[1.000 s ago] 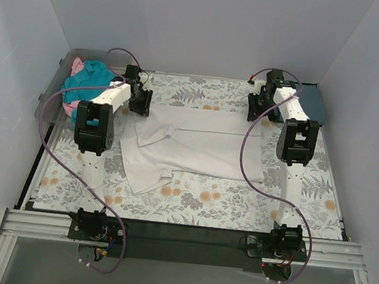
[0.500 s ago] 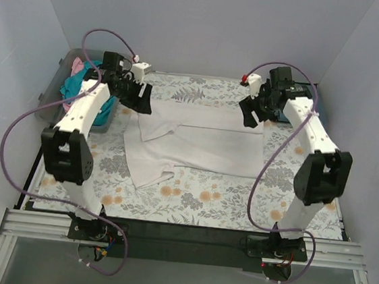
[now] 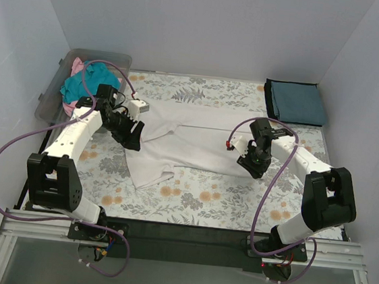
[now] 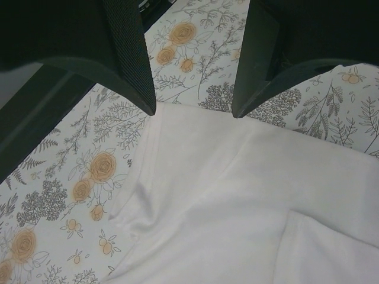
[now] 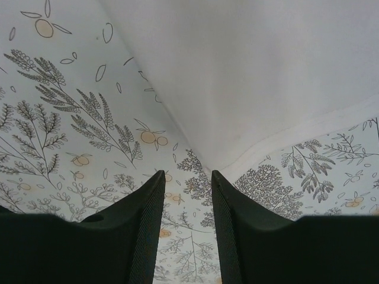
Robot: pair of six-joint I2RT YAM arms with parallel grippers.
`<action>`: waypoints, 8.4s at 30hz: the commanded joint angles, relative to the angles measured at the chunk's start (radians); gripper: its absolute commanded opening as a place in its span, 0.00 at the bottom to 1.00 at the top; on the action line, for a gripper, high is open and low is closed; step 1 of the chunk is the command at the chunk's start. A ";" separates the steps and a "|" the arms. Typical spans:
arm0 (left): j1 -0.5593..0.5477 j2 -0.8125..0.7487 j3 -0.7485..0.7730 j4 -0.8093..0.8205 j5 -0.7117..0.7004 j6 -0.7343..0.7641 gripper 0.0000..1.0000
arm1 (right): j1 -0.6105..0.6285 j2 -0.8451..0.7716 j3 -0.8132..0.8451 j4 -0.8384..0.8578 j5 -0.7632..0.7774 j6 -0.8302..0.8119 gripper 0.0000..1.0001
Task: Fold and stack the t-shirts
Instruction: Fold the tshirt
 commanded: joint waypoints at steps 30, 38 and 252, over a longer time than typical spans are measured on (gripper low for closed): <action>-0.114 -0.123 -0.390 0.298 -0.188 0.185 0.51 | 0.006 -0.035 -0.204 0.248 0.171 -0.060 0.24; -0.191 -0.119 -0.463 0.449 -0.287 0.161 0.48 | 0.006 -0.017 -0.196 0.260 0.185 -0.057 0.01; -0.011 0.741 0.649 0.211 -0.144 -0.243 0.39 | -0.254 0.739 0.980 -0.162 -0.113 0.018 0.27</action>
